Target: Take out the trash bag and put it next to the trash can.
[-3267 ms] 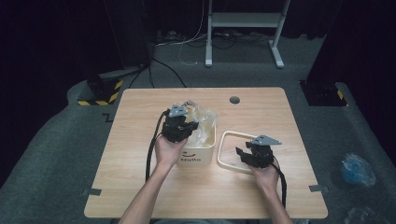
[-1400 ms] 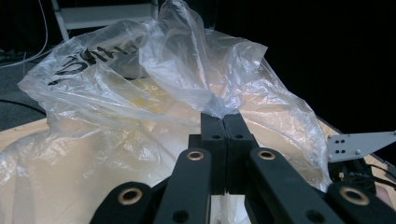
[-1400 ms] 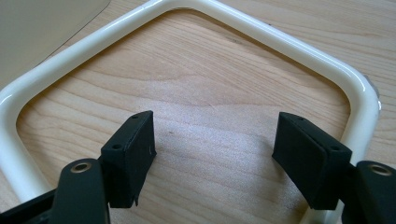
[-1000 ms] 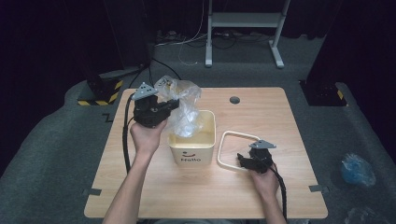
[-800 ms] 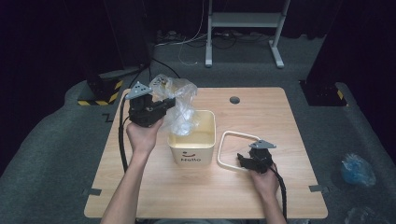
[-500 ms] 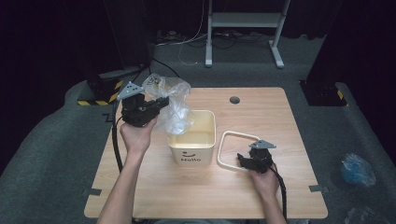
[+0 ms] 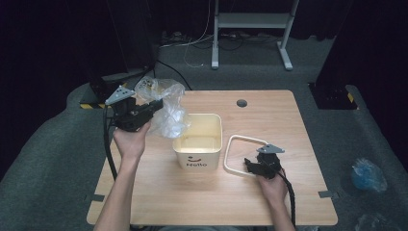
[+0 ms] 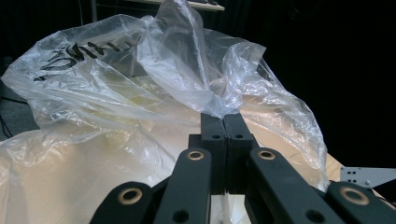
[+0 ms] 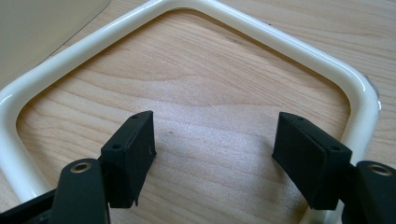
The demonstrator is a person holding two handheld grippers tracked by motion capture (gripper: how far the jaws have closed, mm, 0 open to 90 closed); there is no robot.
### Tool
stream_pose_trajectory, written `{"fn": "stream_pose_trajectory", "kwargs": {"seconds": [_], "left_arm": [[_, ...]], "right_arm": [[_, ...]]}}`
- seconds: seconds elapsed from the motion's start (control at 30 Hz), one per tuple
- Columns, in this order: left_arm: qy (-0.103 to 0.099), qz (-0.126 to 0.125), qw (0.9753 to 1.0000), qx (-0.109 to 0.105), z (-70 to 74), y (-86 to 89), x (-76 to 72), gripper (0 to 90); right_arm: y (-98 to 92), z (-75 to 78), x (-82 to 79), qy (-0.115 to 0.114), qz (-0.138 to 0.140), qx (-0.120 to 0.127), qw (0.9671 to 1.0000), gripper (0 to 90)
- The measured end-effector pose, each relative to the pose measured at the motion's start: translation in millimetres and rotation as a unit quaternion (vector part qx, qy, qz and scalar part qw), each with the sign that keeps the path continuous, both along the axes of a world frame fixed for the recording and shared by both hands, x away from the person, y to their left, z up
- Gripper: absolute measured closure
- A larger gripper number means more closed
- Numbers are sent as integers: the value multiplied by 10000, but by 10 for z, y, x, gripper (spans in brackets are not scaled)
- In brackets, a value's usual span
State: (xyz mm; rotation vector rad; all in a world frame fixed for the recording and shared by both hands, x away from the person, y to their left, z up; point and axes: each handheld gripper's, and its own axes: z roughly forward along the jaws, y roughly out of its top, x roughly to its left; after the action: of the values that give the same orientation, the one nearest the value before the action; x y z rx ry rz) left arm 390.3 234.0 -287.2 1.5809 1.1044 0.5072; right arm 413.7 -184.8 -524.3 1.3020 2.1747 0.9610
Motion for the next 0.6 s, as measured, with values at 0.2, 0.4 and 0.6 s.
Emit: {"fn": "stream_pose_trajectory", "kwargs": {"seconds": [0.2, 0.4, 0.6], "left_arm": [[27, 113, 9999, -62, 0, 98, -32, 891], [77, 181, 9998, 12, -21, 200, -50, 891], [67, 322, 9995, -12, -35, 251, -59, 891]], "right_arm": [[0, 0, 1, -4, 4, -4, 10000, 293], [0, 0, 1, -3, 4, -3, 10000, 293], [0, 0, 0, 1, -2, 0, 10000, 293]]}}
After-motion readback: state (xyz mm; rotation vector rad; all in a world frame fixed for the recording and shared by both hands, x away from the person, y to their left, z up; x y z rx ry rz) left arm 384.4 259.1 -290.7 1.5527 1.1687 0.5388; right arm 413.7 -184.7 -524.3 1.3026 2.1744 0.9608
